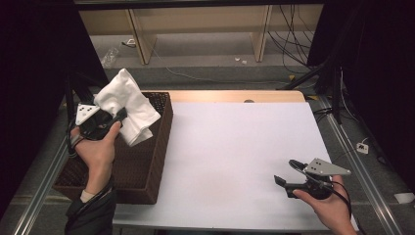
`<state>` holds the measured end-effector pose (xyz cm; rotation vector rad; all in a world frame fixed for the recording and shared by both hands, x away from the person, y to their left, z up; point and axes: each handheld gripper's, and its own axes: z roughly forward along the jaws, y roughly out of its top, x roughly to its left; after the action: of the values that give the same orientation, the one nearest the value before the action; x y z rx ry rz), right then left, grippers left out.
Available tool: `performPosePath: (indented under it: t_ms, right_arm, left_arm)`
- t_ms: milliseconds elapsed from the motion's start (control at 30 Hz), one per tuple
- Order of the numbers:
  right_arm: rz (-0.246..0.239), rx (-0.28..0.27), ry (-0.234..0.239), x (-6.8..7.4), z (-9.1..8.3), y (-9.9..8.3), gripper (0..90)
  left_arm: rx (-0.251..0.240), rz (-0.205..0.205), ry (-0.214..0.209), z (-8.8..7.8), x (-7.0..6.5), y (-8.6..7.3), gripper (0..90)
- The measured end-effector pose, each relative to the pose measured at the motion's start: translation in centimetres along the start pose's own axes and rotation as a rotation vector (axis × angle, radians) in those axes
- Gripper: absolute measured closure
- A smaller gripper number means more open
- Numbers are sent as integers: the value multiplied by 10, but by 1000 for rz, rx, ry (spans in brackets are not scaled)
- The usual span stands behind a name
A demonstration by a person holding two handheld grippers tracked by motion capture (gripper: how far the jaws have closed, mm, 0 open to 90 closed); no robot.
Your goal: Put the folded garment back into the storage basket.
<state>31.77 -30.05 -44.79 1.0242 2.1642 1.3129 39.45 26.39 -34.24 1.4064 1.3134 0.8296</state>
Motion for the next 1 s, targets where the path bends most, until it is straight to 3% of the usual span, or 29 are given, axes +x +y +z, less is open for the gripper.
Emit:
performPosePath:
  t_ms: [1000]
  right_arm:
    - [-1, -2, -2, 0, 0, 0, 187]
  left_arm:
    - [20, 6, 12, 3, 3, -4, 737]
